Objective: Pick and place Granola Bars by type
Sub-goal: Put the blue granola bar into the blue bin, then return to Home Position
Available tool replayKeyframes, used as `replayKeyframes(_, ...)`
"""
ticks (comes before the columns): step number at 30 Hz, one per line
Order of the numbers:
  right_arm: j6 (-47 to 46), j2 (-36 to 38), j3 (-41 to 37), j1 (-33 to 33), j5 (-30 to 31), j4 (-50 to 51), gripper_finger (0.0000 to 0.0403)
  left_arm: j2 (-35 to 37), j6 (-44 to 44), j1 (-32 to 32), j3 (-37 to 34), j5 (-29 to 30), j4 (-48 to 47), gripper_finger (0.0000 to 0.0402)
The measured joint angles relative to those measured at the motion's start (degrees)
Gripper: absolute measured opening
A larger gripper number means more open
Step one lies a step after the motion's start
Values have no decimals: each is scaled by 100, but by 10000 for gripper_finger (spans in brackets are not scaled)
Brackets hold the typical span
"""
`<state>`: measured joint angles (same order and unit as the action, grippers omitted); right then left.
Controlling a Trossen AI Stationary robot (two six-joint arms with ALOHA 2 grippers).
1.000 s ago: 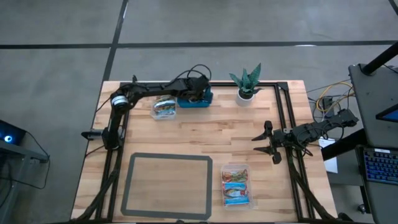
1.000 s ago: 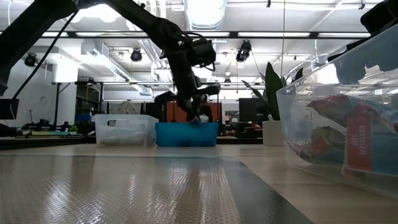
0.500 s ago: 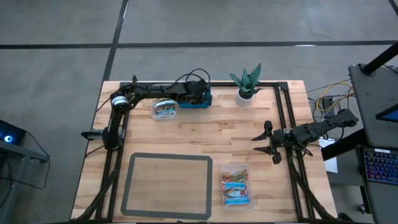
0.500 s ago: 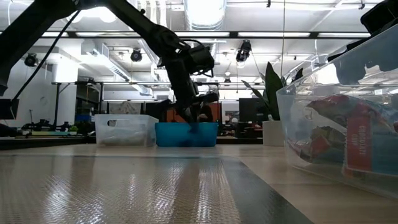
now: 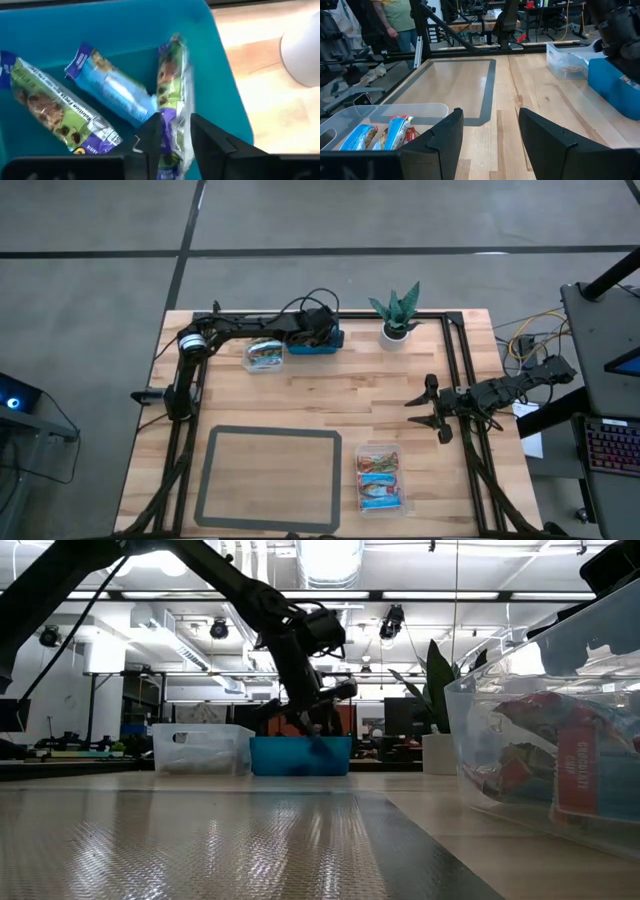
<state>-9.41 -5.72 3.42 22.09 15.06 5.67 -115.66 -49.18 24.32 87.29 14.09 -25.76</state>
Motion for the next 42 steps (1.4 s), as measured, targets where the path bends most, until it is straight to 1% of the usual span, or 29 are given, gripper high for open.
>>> replayKeyframes(8,0,-1,0,-1,0,0,183,33,140,46,0,-3,205,141)
replayKeyframes(14,0,-2,0,-2,-1,0,183,147,476,108,0,-6,202,187)
replayKeyframes(21,0,0,0,-2,-1,0,183,375,939,125,284,36,140,237)
replayKeyframes(26,0,-4,0,-2,-2,0,183,653,1319,76,513,15,198,246)
replayKeyframes(31,0,-7,0,0,6,-1,183,983,1455,-82,584,22,136,246)
replayKeyframes(38,0,-2,0,-2,1,0,183,1653,1880,-552,434,580,27,246)
replayKeyframes(42,0,0,0,-2,-1,0,183,2088,2123,-880,106,844,117,246)
